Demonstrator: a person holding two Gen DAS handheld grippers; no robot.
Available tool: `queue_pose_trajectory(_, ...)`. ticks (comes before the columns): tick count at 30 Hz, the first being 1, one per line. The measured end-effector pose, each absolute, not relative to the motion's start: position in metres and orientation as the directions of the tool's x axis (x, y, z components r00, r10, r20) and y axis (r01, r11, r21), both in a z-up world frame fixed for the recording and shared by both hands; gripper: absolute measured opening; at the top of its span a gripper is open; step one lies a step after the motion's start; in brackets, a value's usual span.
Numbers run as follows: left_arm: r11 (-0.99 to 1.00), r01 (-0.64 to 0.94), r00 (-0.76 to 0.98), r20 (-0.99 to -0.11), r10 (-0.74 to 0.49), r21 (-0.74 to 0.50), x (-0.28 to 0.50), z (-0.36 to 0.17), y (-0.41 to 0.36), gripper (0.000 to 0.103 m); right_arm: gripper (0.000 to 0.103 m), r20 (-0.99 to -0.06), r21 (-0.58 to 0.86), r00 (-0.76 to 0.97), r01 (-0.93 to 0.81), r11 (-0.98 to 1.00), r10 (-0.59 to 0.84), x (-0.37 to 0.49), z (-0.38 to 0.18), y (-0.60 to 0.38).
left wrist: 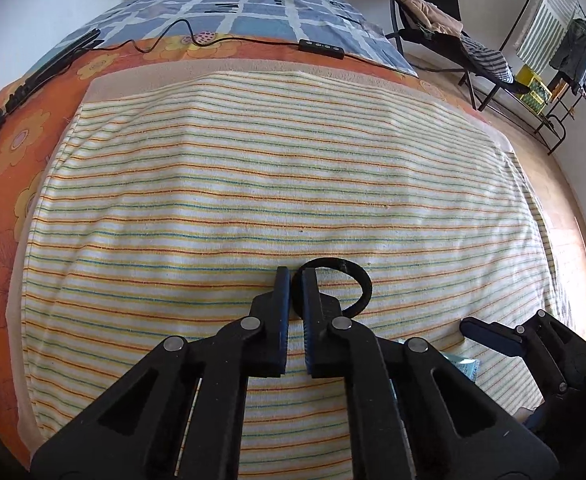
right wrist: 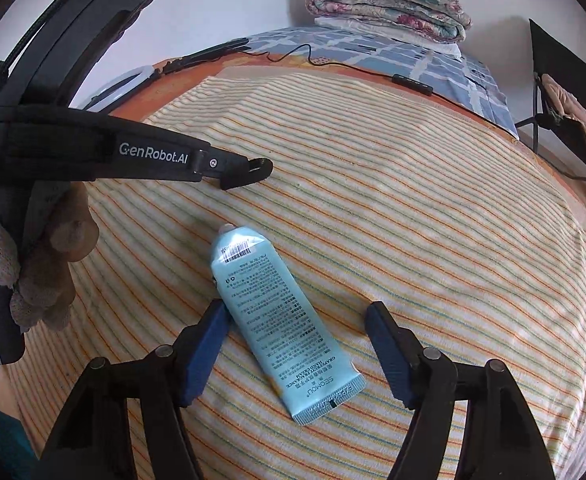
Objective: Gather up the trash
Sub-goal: 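Grasp the black hair tie with the left tool while the right tool grasps the blue tube, then lift the hair tie and blue tube off the towel with both tools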
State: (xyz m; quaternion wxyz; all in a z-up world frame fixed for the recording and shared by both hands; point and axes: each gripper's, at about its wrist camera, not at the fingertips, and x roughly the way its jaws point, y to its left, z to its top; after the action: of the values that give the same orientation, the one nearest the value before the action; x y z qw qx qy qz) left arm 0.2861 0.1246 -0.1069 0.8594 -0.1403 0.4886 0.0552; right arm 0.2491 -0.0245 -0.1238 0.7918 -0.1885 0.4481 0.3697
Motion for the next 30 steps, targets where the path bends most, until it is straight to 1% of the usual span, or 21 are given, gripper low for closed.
queue_pose_trajectory(1,0.954,-0.233,0.517,-0.855,-0.043,-0.189,0.286,-0.106,0.125,0.004,0.057,-0.848,0.034,0.326,-0.752,0.658,0.417,0.250,-0.123,-0.026)
queue_pose_trajectory(2,0.954,-0.235,0.518,-0.854,-0.042,-0.189,0.285,-0.105,0.125,0.003,0.050,-0.847,0.040,0.325,-0.750,0.661,0.420,0.250,-0.121,-0.028)
queue_pose_trajectory(3,0.954,-0.236,0.519,-0.854,-0.039,-0.187,0.284,-0.104,0.126,0.003,0.038,-0.847,0.052,0.319,-0.746,0.663,0.425,0.252,-0.120,-0.030)
queue_pose_trajectory(4,0.954,-0.237,0.520,-0.853,-0.034,-0.183,0.284,-0.103,0.126,0.003,0.031,-0.848,0.065,0.312,-0.741,0.668,0.429,0.254,-0.120,-0.032)
queue_pose_trajectory(5,0.955,-0.238,0.523,-0.852,-0.029,-0.179,0.282,-0.102,0.126,0.003,0.028,-0.847,0.077,0.308,-0.735,0.674,0.433,0.256,-0.119,-0.034)
queue_pose_trajectory(7,0.956,-0.238,0.527,-0.850,-0.022,-0.173,0.280,-0.099,0.126,0.002,0.016,-0.844,0.102,0.300,-0.725,0.682,0.445,0.258,-0.119,-0.038)
queue_pose_trajectory(8,0.957,-0.236,0.527,-0.849,-0.020,-0.169,0.279,-0.098,0.125,0.002,0.015,-0.844,0.109,0.297,-0.721,0.685,0.447,0.259,-0.119,-0.039)
queue_pose_trajectory(10,0.958,-0.236,0.530,-0.848,-0.012,-0.162,0.277,-0.096,0.126,0.002,0.008,-0.844,0.116,0.295,-0.715,0.690,0.448,0.259,-0.119,-0.041)
queue_pose_trajectory(13,0.958,-0.238,0.532,-0.847,-0.010,-0.161,0.275,-0.094,0.127,0.002,0.005,-0.845,0.117,0.296,-0.710,0.695,0.445,0.259,-0.117,-0.042)
queue_pose_trajectory(22,0.957,-0.238,0.545,-0.838,-0.009,-0.165,0.264,-0.086,0.129,0.002,0.004,-0.835,0.094,0.319,-0.720,0.688,0.448,0.248,-0.108,-0.042)
queue_pose_trajectory(30,0.962,-0.220,0.556,-0.831,-0.010,-0.159,0.244,-0.071,0.125,0.002,0.004,-0.819,0.106,0.335,-0.710,0.697,0.466,0.235,-0.089,-0.057)
